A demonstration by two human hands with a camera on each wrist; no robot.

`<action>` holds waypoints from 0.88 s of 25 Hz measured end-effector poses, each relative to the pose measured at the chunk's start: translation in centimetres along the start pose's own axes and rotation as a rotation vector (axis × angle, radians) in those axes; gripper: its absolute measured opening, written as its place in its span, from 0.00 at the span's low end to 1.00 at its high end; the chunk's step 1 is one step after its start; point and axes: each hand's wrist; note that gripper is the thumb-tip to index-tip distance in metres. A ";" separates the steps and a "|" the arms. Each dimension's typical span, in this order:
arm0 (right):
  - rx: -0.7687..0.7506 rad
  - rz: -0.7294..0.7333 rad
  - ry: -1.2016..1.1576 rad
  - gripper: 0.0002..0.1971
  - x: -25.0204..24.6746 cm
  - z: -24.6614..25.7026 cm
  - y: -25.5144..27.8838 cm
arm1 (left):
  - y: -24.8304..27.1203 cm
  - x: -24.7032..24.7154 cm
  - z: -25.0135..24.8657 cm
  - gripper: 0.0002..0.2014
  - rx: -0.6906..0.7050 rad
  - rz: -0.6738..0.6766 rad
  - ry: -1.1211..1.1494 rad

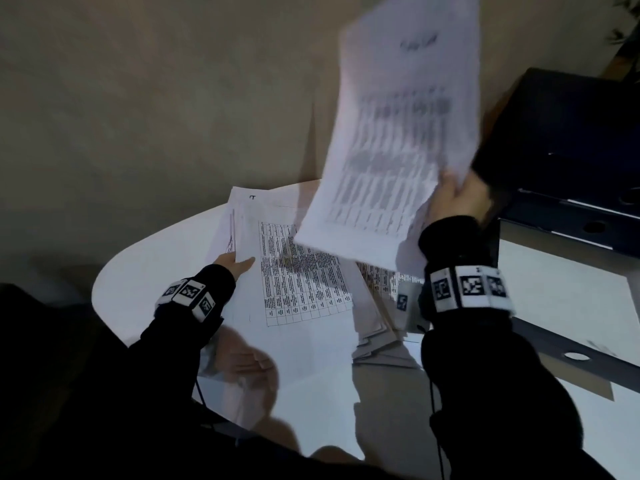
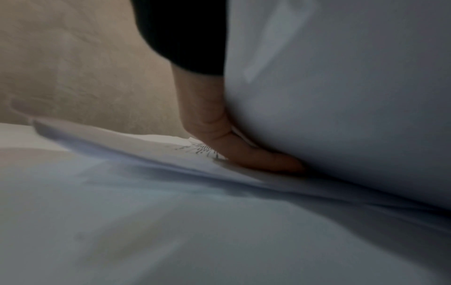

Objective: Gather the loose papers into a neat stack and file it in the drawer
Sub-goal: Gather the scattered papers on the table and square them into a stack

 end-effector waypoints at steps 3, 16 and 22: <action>0.071 0.357 0.123 0.16 3.3 -3.2 4.5 | 0.7 -0.1 -1.1 0.30 -0.040 -0.060 -0.042; 0.391 0.273 0.591 0.54 5.2 -13.6 3.7 | -1.3 0.8 0.8 0.42 0.001 0.023 -0.065; 0.294 0.479 0.421 0.17 4.2 -13.9 2.9 | -4.1 0.1 3.5 0.46 -0.045 0.019 -0.017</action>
Point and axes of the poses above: each hand's wrist, its own y-axis away from the middle knuckle, its own x-axis out of the palm, z = x × y, and after that the axes turned 14 degrees about -z, right-handed
